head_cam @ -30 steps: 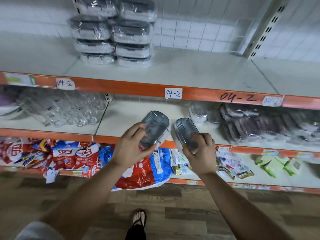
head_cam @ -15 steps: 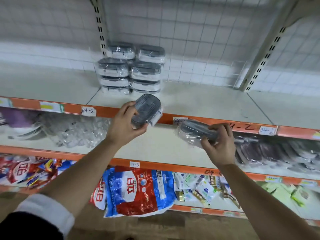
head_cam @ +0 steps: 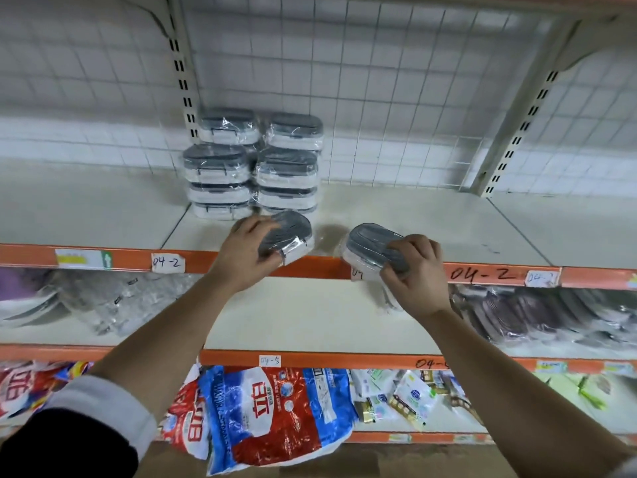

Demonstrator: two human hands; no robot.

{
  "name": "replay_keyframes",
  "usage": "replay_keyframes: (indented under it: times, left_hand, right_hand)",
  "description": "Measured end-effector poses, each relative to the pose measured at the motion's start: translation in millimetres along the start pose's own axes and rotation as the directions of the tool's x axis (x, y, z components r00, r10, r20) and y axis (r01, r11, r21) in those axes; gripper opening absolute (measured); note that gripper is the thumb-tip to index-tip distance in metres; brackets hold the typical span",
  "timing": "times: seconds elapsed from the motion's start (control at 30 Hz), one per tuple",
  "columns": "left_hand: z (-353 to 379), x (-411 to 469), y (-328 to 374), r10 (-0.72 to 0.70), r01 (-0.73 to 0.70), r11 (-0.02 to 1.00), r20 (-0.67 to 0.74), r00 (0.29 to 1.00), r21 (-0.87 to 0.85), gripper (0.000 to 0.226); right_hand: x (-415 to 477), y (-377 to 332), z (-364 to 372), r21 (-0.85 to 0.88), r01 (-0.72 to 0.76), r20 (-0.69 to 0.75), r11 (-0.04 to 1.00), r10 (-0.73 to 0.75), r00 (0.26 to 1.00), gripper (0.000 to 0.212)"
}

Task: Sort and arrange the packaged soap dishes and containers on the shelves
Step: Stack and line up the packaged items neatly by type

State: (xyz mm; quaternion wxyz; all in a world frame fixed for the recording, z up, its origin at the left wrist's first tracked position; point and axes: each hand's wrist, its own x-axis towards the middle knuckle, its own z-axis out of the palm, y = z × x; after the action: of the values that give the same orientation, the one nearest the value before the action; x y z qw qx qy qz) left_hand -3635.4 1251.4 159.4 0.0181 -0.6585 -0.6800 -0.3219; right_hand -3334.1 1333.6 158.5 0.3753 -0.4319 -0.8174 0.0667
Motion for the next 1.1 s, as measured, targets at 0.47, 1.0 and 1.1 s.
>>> replay_keyframes:
  times: [0.47, 1.0, 1.1]
  left_hand:
    - [-1, 17, -7, -0.004, 0.003, 1.0, -0.054, 0.999, -0.012, 0.045]
    - [-64, 145, -7, 0.234, -0.228, 0.971, -0.078, 0.969, 0.076, 0.054]
    - [-59, 168, -13, 0.235, -0.25, 0.95, 0.094, 0.967, 0.189, 0.059]
  right_hand:
    - [49, -6, 44, -0.012, -0.173, 0.165, 0.985, 0.173, 0.971, 0.03]
    - [88, -3, 78, -0.125, -0.197, 0.174, 0.972, 0.217, 0.961, 0.055]
    - [88, 1, 81, -0.1, -0.2, 0.154, 0.975, 0.214, 0.965, 0.053]
